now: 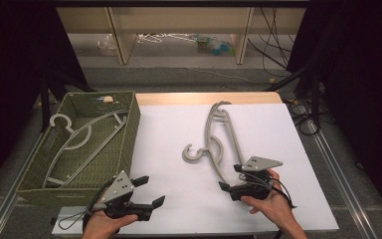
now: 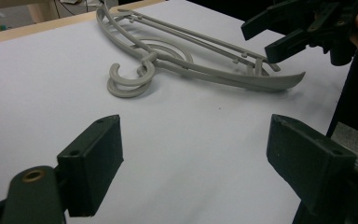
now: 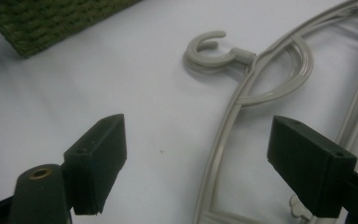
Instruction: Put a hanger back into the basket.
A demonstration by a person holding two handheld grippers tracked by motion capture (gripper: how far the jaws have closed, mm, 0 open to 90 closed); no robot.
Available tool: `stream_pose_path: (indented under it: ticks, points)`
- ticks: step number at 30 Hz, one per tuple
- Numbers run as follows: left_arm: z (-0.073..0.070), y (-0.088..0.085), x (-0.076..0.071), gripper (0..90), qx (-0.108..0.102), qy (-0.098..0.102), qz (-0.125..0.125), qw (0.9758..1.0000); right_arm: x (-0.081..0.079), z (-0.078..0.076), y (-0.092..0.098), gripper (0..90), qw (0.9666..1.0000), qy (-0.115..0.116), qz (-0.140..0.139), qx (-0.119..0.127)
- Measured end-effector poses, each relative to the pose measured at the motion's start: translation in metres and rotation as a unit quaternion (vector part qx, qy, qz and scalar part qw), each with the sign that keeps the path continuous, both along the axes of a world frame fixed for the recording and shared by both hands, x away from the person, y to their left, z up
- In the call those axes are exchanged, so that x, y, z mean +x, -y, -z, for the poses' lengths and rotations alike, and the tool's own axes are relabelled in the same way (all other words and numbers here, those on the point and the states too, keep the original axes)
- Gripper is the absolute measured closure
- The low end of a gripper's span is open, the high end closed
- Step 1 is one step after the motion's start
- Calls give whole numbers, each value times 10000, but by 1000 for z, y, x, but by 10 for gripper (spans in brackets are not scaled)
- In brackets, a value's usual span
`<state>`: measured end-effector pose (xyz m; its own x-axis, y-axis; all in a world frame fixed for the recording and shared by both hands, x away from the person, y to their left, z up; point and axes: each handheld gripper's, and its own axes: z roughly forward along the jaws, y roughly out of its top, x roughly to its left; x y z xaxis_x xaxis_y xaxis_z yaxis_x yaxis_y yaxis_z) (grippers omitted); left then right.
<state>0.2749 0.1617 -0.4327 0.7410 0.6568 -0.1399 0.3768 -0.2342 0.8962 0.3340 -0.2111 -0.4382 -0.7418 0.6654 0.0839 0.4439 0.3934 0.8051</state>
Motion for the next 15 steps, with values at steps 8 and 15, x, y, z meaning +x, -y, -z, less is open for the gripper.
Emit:
stream_pose_path:
  ticks: [8, 15]
  points:
    - [2, 0, 1, 184, -38, -16, 7, 10000, 29, 9, -25, 301, 9969, -314, 264, -674]
    - [2, 0, 1, 184, -65, 11, 71, 10000, 53, 17, -40, 430, 9919, -716, 371, -985]
